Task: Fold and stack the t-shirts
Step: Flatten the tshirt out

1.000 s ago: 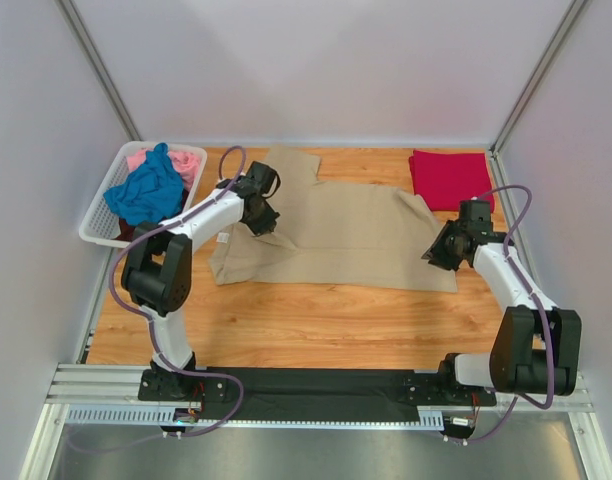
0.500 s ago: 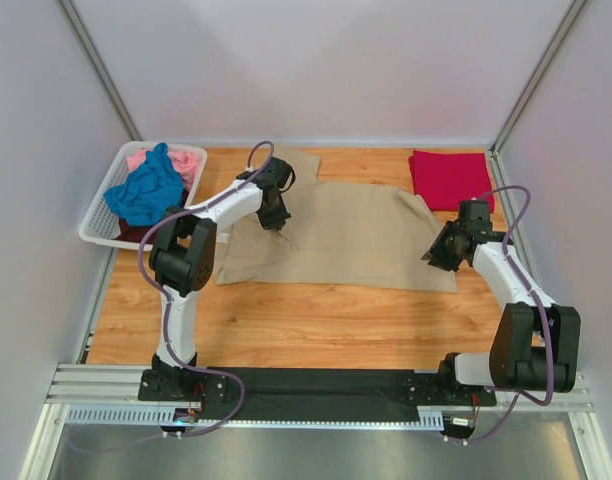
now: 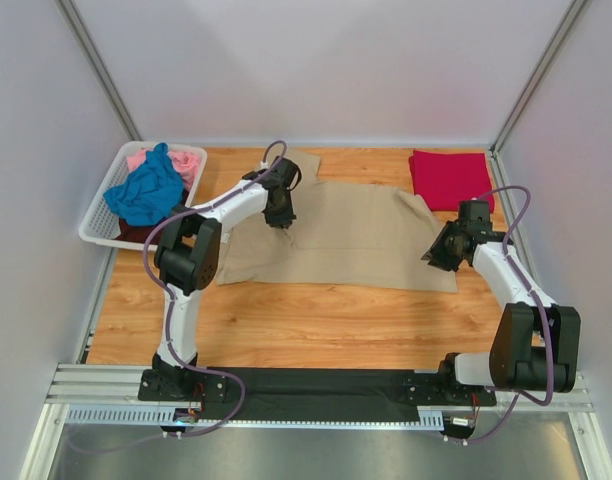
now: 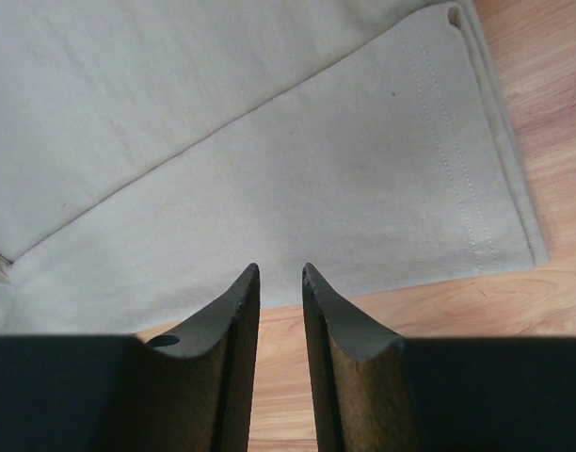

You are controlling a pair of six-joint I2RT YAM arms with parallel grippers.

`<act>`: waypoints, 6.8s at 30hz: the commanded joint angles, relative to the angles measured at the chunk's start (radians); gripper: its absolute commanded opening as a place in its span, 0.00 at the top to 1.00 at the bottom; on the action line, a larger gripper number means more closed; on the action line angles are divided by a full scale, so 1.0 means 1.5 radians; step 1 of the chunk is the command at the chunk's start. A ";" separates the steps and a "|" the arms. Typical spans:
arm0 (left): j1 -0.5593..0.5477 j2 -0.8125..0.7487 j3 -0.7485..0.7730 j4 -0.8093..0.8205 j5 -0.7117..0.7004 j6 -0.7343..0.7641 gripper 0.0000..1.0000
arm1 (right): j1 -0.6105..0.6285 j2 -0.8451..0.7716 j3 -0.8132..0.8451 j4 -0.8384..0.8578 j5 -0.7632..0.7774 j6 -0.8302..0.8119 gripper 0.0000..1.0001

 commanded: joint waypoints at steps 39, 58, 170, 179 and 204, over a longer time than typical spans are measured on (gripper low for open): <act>0.078 -0.293 -0.485 -0.117 -0.118 -0.133 0.40 | -0.003 0.055 -0.084 -0.067 0.167 0.097 0.77; 0.082 -0.441 -0.222 -0.237 -0.121 0.009 0.38 | -0.033 0.017 0.157 -0.060 0.036 -0.068 0.67; 0.252 0.136 0.353 -0.030 0.267 0.296 0.36 | -0.093 0.682 0.746 -0.049 0.082 -0.101 0.78; 0.252 0.102 0.362 -0.030 0.256 0.314 0.36 | -0.127 0.797 0.913 -0.085 0.099 -0.062 0.78; 0.252 0.061 0.293 -0.061 0.267 0.296 0.33 | -0.139 0.555 0.717 0.109 -0.153 -0.157 0.65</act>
